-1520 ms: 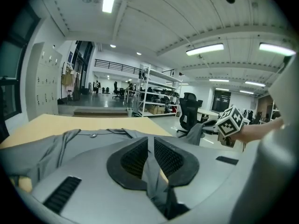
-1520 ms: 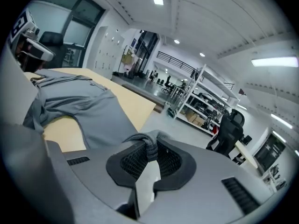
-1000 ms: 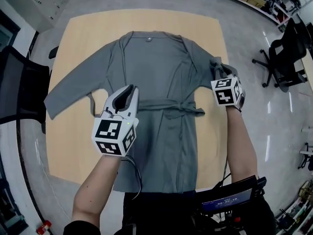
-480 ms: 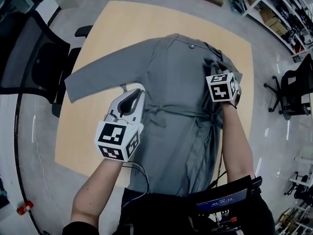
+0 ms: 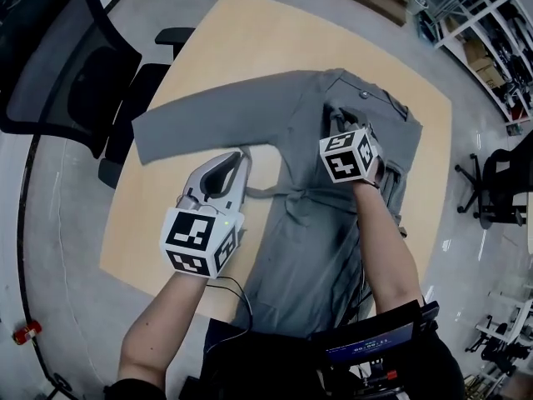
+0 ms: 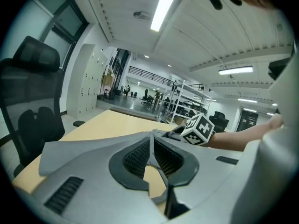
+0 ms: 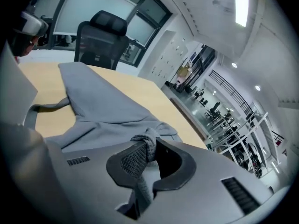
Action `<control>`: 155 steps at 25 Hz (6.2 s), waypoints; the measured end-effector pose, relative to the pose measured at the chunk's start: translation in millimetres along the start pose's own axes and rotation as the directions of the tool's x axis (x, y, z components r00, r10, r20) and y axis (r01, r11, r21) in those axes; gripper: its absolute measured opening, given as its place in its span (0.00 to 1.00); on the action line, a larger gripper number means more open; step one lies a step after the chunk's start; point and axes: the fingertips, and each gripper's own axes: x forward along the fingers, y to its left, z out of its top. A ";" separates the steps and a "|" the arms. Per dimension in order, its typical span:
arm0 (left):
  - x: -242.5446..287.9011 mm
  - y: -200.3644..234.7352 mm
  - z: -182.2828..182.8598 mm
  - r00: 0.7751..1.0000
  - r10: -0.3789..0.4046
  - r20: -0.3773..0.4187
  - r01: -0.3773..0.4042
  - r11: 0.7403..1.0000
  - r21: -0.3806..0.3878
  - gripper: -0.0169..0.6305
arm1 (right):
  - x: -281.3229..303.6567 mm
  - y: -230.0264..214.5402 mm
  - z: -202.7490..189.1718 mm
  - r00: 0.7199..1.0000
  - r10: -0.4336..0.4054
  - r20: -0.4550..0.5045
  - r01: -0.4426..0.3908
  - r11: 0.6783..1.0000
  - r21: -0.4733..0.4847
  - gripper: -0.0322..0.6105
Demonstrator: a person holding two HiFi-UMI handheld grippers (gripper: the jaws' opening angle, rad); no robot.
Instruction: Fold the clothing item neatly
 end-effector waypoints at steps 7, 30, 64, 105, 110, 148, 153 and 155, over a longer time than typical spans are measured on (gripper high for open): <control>3.5 6.6 -5.8 1.000 -0.030 0.005 0.030 1.000 -0.006 0.06 | 11.3 58.2 -1.5 0.997 0.076 -0.021 -0.078 0.992 -0.099 0.10; 16.0 0.7 -9.1 0.999 -0.042 -0.020 0.042 0.999 -0.014 0.06 | -21.8 48.1 10.0 0.918 0.350 0.186 -0.392 0.871 0.296 0.37; -21.6 85.4 -38.0 0.999 0.021 -0.035 -0.025 0.993 -0.114 0.06 | 71.4 51.9 88.2 0.949 0.287 0.132 -0.306 0.737 0.603 0.08; -151.2 34.0 82.4 0.966 0.167 0.198 -0.172 0.985 0.008 0.05 | -197.7 18.9 122.6 0.797 0.250 0.550 -0.529 0.730 0.434 0.08; -174.9 62.0 88.1 0.946 0.241 0.215 -0.243 0.970 -0.016 0.05 | -203.0 55.4 150.7 0.771 0.327 0.546 -0.562 0.753 0.342 0.06; -163.8 277.4 -17.1 0.978 0.206 -0.007 -0.206 0.972 -0.114 0.05 | -34.6 417.3 225.3 0.722 0.689 -0.054 -0.650 0.651 -0.392 0.22; -161.0 276.8 -19.9 0.979 0.203 -0.014 -0.203 0.971 -0.129 0.05 | -32.1 412.3 225.0 0.709 0.703 -0.059 -0.677 0.653 -0.340 0.13; -159.1 275.2 -18.8 0.980 0.196 -0.012 -0.196 0.972 -0.128 0.05 | -33.4 409.4 227.2 0.706 0.706 -0.052 -0.679 0.655 -0.331 0.12</control>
